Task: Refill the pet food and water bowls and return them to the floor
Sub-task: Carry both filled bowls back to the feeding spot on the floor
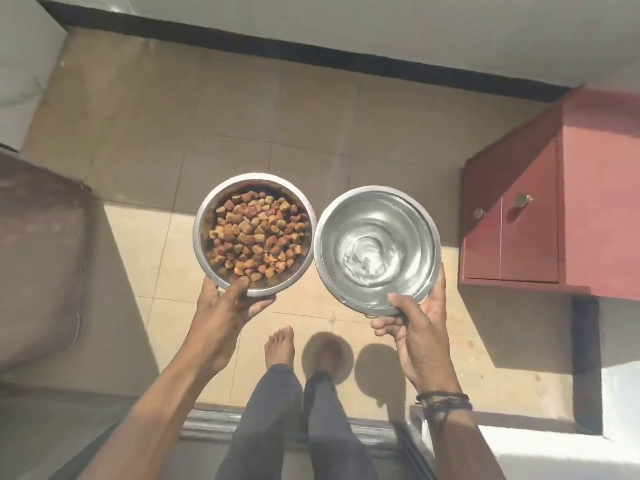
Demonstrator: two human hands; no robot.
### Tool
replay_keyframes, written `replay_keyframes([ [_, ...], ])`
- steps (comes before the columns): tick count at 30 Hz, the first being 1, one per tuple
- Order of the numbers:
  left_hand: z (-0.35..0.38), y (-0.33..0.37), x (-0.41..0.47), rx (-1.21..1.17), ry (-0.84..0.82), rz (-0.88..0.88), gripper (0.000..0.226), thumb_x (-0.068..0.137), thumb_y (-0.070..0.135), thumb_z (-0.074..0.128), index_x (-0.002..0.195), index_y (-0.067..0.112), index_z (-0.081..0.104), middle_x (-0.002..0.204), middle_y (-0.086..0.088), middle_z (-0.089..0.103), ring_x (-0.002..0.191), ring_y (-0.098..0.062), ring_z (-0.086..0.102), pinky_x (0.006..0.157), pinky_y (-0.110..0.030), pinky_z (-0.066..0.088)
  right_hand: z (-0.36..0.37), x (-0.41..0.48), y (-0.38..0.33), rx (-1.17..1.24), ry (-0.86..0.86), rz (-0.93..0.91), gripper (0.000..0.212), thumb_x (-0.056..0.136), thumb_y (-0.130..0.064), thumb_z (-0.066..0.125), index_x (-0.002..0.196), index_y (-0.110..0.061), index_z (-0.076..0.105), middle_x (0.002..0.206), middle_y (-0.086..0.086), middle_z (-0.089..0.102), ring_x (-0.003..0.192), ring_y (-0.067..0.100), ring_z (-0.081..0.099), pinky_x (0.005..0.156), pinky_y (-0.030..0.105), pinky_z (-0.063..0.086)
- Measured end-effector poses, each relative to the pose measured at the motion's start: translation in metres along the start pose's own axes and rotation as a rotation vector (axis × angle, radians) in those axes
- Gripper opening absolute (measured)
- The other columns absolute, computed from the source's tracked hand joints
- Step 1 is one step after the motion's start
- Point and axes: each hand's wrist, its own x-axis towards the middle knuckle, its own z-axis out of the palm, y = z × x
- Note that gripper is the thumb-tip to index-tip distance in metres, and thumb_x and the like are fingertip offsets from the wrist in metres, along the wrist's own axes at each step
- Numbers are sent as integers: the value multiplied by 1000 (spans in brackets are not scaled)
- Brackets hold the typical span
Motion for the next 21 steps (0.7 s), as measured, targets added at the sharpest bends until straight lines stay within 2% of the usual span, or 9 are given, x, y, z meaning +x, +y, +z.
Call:
replay_keyframes([
  [4, -5, -78, 94, -12, 38, -60, 45, 100, 1, 47, 141, 17, 39, 126, -17, 65, 103, -37, 70, 81, -37, 61, -11, 82, 80, -23, -5, 24, 85, 93, 11, 50, 150, -46, 25, 101, 4, 77, 42, 21, 65, 39, 23, 52],
  [8, -13, -152, 172, -14, 50, -94, 44, 99, 0, 46, 140, 17, 40, 123, -15, 67, 102, -38, 70, 81, -37, 62, -27, 154, 157, -25, 7, 35, 84, 93, 13, 48, 152, -42, 25, 95, 12, 75, 41, 21, 66, 38, 24, 52],
  [10, -18, -184, 209, -6, 62, -112, 44, 99, -1, 45, 139, 18, 41, 123, -14, 67, 102, -37, 70, 82, -39, 61, -35, 189, 191, -33, 12, 32, 82, 93, 13, 48, 152, -40, 27, 90, 10, 76, 40, 20, 65, 37, 23, 51],
  [13, -31, -224, 260, 18, 76, -133, 46, 99, 0, 46, 141, 18, 41, 127, -13, 65, 101, -32, 72, 76, -37, 62, -45, 236, 235, -54, 12, 27, 80, 93, 12, 48, 150, -40, 30, 93, 9, 76, 39, 19, 63, 37, 22, 50],
  [16, -44, -256, 303, 24, 77, -138, 51, 99, -1, 46, 146, 19, 37, 129, -10, 64, 98, -29, 73, 70, -33, 62, -55, 277, 275, -75, 27, 35, 79, 93, 11, 49, 150, -40, 31, 110, 15, 71, 40, 20, 64, 37, 22, 50],
  [21, -53, -289, 350, 17, 80, -115, 49, 99, -3, 45, 143, 19, 41, 125, -8, 66, 96, -27, 74, 68, -32, 61, -66, 325, 325, -73, 10, 50, 76, 93, 11, 49, 149, -38, 34, 98, 12, 75, 39, 18, 64, 37, 21, 50],
])
